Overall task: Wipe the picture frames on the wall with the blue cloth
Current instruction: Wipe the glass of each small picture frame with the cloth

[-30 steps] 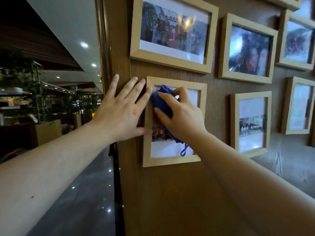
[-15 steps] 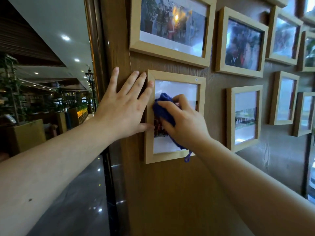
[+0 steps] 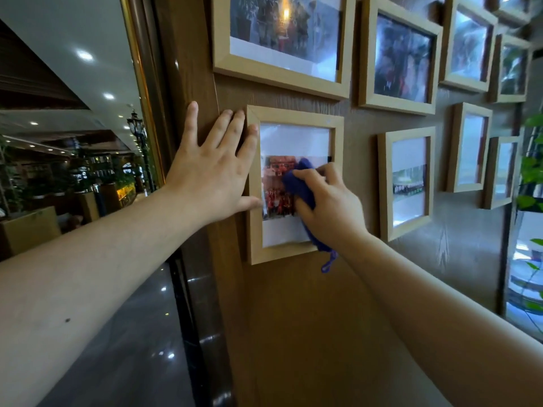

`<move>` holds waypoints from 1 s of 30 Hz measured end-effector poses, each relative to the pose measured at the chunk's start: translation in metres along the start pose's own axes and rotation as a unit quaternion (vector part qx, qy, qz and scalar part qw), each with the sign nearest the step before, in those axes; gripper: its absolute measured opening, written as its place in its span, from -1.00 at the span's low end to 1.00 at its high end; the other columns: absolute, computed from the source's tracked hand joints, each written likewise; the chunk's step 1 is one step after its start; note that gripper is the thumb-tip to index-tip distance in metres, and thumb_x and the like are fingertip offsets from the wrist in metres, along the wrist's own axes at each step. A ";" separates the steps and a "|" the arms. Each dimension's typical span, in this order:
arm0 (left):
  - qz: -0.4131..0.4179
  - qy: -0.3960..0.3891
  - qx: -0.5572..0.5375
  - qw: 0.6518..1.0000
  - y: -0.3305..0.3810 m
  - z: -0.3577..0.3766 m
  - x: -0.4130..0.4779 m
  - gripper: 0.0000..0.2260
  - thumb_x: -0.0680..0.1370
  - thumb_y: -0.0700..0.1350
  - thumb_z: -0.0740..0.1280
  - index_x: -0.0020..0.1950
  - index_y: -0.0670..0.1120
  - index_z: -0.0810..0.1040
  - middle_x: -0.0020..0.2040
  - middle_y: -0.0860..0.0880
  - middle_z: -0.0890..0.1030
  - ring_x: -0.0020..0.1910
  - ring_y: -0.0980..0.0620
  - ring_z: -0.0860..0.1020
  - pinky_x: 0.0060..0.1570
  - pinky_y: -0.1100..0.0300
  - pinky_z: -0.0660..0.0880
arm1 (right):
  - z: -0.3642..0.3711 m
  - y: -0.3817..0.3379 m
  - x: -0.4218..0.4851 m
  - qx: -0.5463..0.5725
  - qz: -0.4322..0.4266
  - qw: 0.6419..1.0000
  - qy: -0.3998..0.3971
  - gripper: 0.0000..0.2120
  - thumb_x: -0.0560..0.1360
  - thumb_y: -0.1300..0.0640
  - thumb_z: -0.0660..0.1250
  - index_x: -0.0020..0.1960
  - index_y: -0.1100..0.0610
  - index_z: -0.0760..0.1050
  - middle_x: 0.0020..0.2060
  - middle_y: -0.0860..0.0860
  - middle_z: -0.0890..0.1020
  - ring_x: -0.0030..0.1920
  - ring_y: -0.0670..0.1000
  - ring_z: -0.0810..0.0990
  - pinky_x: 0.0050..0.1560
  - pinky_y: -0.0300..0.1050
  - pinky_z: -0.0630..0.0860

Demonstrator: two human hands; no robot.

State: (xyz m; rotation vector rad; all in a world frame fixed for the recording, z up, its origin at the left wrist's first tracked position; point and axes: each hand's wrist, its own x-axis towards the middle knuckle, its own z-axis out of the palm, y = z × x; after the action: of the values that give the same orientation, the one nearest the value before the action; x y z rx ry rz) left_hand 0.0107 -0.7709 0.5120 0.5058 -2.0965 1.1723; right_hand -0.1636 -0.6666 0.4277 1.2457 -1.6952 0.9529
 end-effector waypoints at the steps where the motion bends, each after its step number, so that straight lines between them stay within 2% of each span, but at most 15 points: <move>1: -0.001 0.001 0.001 1.000 -0.001 0.000 0.000 0.01 0.33 0.49 0.14 0.51 -0.14 -0.08 0.55 -0.25 0.05 0.53 -0.17 0.01 0.40 -0.39 -0.13 | 0.002 -0.006 -0.003 0.000 -0.034 0.999 -0.013 -0.60 0.47 -0.01 0.29 0.29 -0.01 0.35 0.15 0.08 0.42 -0.20 0.06 0.52 -0.38 -0.08 0.51; 3: -0.002 0.002 0.003 1.000 -0.001 0.001 0.001 0.01 0.32 0.48 0.15 0.51 -0.15 -0.07 0.54 -0.25 0.06 0.53 -0.17 0.02 0.40 -0.39 -0.12 | 0.003 -0.011 -0.008 -0.006 -0.092 0.995 -0.037 -0.58 0.47 -0.02 0.26 0.31 0.00 0.36 0.15 0.09 0.43 -0.17 0.09 0.52 -0.40 -0.08 0.51; 5: -0.001 0.006 0.010 1.000 0.000 0.001 0.001 0.01 0.32 0.49 0.14 0.51 -0.15 -0.06 0.54 -0.25 0.08 0.52 -0.18 0.04 0.40 -0.39 -0.12 | 0.001 -0.006 -0.013 -0.011 -0.103 0.993 -0.053 -0.57 0.47 -0.02 0.25 0.32 -0.01 0.37 0.14 0.09 0.44 -0.14 0.09 0.53 -0.41 -0.09 0.50; 10: -0.003 0.014 0.020 1.000 0.000 0.005 0.002 0.02 0.30 0.50 0.14 0.51 -0.16 -0.04 0.53 -0.26 0.09 0.52 -0.18 0.06 0.40 -0.40 -0.11 | -0.003 0.027 -0.029 -0.047 0.001 0.998 -0.037 -0.60 0.45 0.03 0.34 0.27 -0.01 0.42 0.09 0.08 0.46 -0.27 0.10 0.52 -0.44 -0.15 0.41; 14: -0.005 0.023 0.018 1.000 0.000 0.007 0.001 0.02 0.30 0.49 0.16 0.51 -0.16 -0.02 0.53 -0.26 0.11 0.51 -0.19 0.08 0.40 -0.40 -0.12 | -0.001 0.023 -0.036 -0.056 0.035 0.996 -0.052 -0.60 0.46 0.03 0.32 0.29 -0.01 0.40 0.10 0.08 0.45 -0.26 0.11 0.53 -0.42 -0.07 0.51; 16: -0.006 0.024 0.020 0.999 0.001 0.007 0.001 0.03 0.29 0.50 0.17 0.50 -0.16 -0.02 0.52 -0.26 0.12 0.51 -0.19 0.09 0.39 -0.39 -0.13 | -0.002 0.011 -0.038 -0.032 0.006 0.997 -0.065 -0.59 0.46 0.03 0.32 0.29 0.02 0.41 0.12 0.08 0.45 -0.24 0.12 0.54 -0.40 -0.05 0.53; 20: -0.007 0.026 0.024 0.999 0.001 0.008 0.002 0.03 0.29 0.50 0.17 0.50 -0.17 0.00 0.52 -0.26 0.15 0.50 -0.19 0.10 0.38 -0.38 -0.14 | 0.001 -0.013 -0.044 -0.043 -0.121 0.984 -0.120 -0.56 0.46 0.02 0.32 0.32 0.03 0.37 0.14 0.14 0.46 -0.17 0.13 0.56 -0.39 -0.01 0.55; 23: -0.009 0.023 0.021 0.999 0.002 0.007 0.002 0.03 0.28 0.50 0.18 0.50 -0.17 0.01 0.51 -0.26 0.17 0.50 -0.19 0.09 0.38 -0.38 -0.16 | 0.002 -0.018 -0.049 -0.055 -0.138 0.979 -0.142 -0.55 0.47 0.01 0.34 0.33 0.01 0.37 0.15 0.16 0.47 -0.18 0.13 0.56 -0.40 -0.04 0.53; 30: -0.026 -0.027 0.027 0.999 0.013 -0.006 0.006 0.05 0.32 0.44 0.26 0.51 -0.20 -0.08 0.54 -0.29 -0.08 0.52 -0.22 -0.11 0.36 -0.40 -0.15 | -0.019 0.019 -0.060 -0.150 -0.064 0.973 -0.163 -0.65 0.52 -0.04 0.26 0.30 -0.06 0.39 0.12 0.08 0.46 -0.15 0.11 0.57 -0.40 -0.15 0.34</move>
State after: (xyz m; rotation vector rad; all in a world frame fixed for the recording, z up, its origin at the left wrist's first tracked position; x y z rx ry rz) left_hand 0.0004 -0.7587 0.5110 0.6201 -2.0894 1.2001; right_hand -0.1678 -0.6237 0.3777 1.3357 -1.8992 0.4080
